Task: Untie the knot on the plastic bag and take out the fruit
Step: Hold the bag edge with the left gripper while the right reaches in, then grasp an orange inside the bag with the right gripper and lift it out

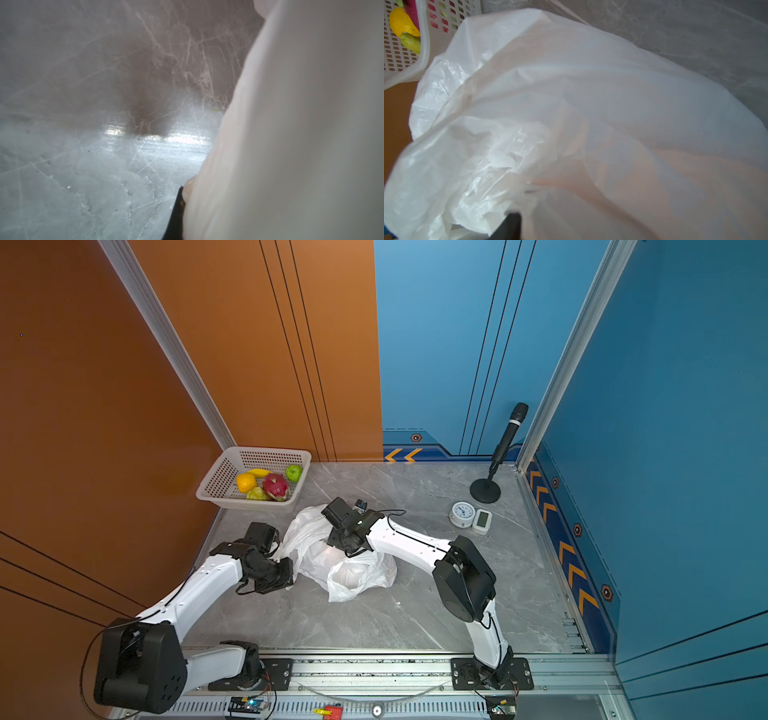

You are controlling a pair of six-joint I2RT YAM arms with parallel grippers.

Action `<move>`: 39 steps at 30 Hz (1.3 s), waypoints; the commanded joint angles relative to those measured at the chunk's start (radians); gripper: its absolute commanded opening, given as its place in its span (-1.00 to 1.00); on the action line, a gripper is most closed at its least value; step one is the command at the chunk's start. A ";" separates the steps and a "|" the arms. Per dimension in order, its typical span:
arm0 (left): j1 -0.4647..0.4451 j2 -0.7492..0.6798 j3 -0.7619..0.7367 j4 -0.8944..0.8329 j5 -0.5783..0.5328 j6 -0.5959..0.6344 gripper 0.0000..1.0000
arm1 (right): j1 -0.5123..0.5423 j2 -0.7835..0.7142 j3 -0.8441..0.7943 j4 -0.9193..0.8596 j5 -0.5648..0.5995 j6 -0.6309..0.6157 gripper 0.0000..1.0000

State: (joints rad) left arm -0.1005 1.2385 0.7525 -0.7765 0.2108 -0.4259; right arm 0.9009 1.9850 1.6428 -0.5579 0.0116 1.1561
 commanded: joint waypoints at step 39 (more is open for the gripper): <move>0.071 -0.002 -0.001 -0.023 -0.050 0.028 -0.74 | 0.015 0.282 0.222 -0.078 -0.058 0.099 0.84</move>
State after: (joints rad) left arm -0.0330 1.2274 0.7532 -0.7776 0.1753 -0.4076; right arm 0.9215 2.2459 1.8339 -0.6128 -0.0517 1.2331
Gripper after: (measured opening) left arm 0.133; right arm 0.912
